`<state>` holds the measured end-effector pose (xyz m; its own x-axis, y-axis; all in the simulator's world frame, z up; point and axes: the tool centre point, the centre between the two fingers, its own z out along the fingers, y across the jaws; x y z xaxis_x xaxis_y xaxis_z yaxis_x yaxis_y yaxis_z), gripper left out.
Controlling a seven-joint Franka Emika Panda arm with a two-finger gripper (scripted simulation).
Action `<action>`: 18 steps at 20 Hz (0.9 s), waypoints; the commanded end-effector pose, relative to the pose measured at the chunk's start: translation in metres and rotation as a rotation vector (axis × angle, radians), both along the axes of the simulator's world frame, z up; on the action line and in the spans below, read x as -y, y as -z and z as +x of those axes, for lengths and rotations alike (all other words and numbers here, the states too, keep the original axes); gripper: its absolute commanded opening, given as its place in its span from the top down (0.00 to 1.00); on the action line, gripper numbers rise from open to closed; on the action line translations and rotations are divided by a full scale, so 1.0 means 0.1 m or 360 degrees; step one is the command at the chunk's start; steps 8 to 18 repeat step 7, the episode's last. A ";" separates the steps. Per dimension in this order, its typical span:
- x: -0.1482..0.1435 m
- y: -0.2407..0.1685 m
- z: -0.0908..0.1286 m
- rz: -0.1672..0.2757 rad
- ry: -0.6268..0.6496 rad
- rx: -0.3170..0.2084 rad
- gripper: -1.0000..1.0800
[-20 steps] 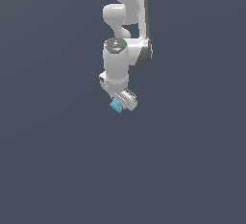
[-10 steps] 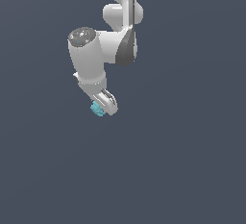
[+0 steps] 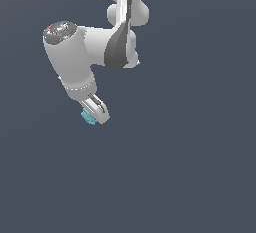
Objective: Pick up the object and move it to a goal position.
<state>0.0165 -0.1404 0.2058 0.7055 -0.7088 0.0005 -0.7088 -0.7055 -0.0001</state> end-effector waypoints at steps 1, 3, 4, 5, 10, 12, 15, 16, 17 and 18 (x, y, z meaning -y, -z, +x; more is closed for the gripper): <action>0.05 -0.03 0.04 0.0000 -0.0001 -0.0001 1.00; 0.07 -0.05 0.07 0.0000 -0.0001 -0.0001 1.00; 0.08 -0.05 0.07 0.0000 0.0000 -0.0001 1.00; 0.09 -0.06 0.08 0.0000 0.0000 -0.0001 1.00; 0.09 -0.06 0.08 0.0000 0.0000 -0.0001 1.00; 0.09 -0.06 0.08 0.0000 0.0000 -0.0001 1.00; 0.09 -0.06 0.08 0.0000 0.0000 -0.0001 1.00; 0.09 -0.06 0.08 0.0000 0.0000 -0.0001 1.00; 0.09 -0.06 0.08 0.0000 0.0000 -0.0001 1.00; 0.09 -0.06 0.08 0.0000 0.0000 -0.0001 1.00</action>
